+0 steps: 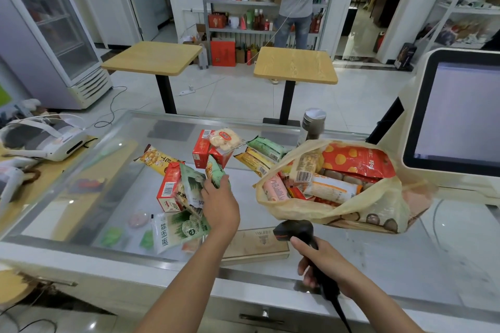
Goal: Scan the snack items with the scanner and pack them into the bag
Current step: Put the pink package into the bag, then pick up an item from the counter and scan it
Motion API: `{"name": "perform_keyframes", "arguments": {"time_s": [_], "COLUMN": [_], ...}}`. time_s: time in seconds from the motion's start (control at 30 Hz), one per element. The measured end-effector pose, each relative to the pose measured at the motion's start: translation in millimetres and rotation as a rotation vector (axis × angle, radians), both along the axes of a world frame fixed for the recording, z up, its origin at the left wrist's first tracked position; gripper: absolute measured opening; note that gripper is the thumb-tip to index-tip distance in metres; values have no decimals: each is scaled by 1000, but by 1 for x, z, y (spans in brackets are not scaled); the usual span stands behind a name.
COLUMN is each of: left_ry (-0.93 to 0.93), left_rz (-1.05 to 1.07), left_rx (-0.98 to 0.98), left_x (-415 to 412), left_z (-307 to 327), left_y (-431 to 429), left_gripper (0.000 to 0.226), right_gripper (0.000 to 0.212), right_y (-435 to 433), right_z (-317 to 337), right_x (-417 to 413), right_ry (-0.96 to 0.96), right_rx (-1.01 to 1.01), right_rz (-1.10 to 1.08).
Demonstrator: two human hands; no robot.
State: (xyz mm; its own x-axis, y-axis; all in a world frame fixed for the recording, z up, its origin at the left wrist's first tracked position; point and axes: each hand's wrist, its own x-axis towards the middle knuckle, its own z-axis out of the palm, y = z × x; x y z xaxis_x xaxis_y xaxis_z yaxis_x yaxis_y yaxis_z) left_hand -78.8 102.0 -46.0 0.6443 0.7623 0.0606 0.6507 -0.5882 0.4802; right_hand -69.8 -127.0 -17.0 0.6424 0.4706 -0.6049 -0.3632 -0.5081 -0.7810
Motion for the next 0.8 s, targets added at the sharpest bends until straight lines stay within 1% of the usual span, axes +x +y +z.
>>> {"name": "perform_keyframes", "arguments": {"time_s": [0.03,0.1,0.17,0.2,0.23,0.27,0.3,0.37,0.43,0.47,0.5,0.53,0.6,0.63,0.67,0.7,0.73,0.8], "left_ry": [-53,-228,-415,-467,-469,-440,-391,-237,-82,-82,-133,-192,-202,-160,-117,-69,-55,-24], "left_rz": [-21,-86,-158,-178,-191,-200,-207,-255,-310,-307,-318,-366,-549,-658,-772,-871,-942,-964], "left_rx": [-36,-129,-324,-437,-516,-553,-550,-442,-265,-200,-106,3,177,255,320,347,372,426], "left_x": [-2,-13,-31,-43,-56,-68,-78,-96,-105,-106,-106,-102,-90,-82,-74,-68,-62,-55], "left_z": [-1,-1,1,1,-1,-3,-6,-11,-13,-10,-7,-8,-13,-15,-15,-12,-13,-13], "left_y": [-1,-8,-24,-33,-40,-47,-52,-55,-53,-51,-46,-40,-26,-18,-12,-8,-5,-1], "left_gripper": [44,41,36,33,29,27,24,17,18,18,10,11,60,77,85,85,81,63], "right_gripper": [42,43,42,42,40,39,38,39,39,40,40,41,42,42,43,44,45,46], "right_y": [-1,-2,-2,-3,-4,-5,-6,-9,-11,-12,-12,-13,-13,-13,-13,-13,-13,-15], "right_z": [1,0,-1,0,0,0,1,1,2,2,2,2,2,2,2,2,2,2], "right_x": [0,0,0,0,0,1,1,1,2,2,1,1,0,-1,-2,-3,-4,-6], "right_ry": [-7,-23,-21,-20,-21,-21,-21,-24,-32,-34,-32,-29,-20,-17,-19,-22,-25,-23], "right_rx": [3,4,13,14,11,9,9,12,10,4,-2,-5,-5,-8,-13,-18,-21,-19], "right_rz": [8,8,-3,-6,-8,-14,-21,-41,-64,-72,-80,-88,-109,-117,-124,-127,-130,-145]}}
